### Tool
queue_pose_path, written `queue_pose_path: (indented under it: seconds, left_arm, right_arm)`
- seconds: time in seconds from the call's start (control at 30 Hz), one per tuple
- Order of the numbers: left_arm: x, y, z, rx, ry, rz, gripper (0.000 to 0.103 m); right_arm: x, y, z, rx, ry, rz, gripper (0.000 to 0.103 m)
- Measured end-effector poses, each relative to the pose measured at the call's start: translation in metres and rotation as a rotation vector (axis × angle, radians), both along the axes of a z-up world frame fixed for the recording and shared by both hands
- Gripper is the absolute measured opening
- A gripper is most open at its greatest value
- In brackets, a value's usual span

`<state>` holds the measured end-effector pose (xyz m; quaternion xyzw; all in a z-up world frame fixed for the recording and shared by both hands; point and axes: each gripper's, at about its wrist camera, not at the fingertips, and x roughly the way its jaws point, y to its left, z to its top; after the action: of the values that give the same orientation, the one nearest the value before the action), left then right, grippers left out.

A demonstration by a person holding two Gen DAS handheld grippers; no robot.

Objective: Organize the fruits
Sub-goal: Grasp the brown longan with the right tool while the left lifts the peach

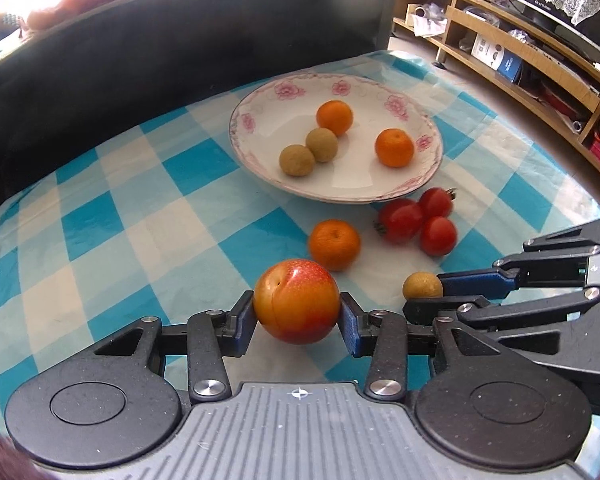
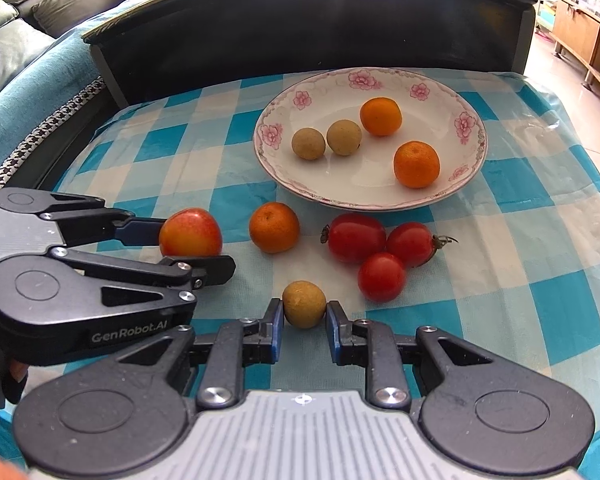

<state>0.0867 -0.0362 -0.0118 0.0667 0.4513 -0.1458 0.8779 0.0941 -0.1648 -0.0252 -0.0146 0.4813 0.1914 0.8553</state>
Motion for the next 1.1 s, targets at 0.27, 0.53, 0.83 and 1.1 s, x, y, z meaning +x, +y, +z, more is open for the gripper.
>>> queue_pose_path:
  seconds: [0.27, 0.53, 0.83, 1.1]
  left_arm:
    - [-0.011, -0.006, 0.006, -0.011, -0.036, -0.004, 0.051]
    - [-0.011, -0.005, 0.012, -0.014, -0.055, -0.003, 0.051]
    - [-0.007, -0.010, 0.019, -0.034, -0.076, 0.001, 0.051]
    - [0.006, -0.016, 0.029, -0.038, -0.101, 0.013, 0.051]
  right_arm:
    - [-0.016, -0.008, 0.014, 0.006, -0.031, -0.034, 0.027]
    - [-0.021, -0.003, 0.023, -0.042, -0.066, -0.061, 0.027]
    - [-0.021, -0.005, 0.032, -0.058, -0.068, -0.107, 0.027]
    - [-0.013, -0.010, 0.039, -0.052, -0.079, -0.132, 0.027]
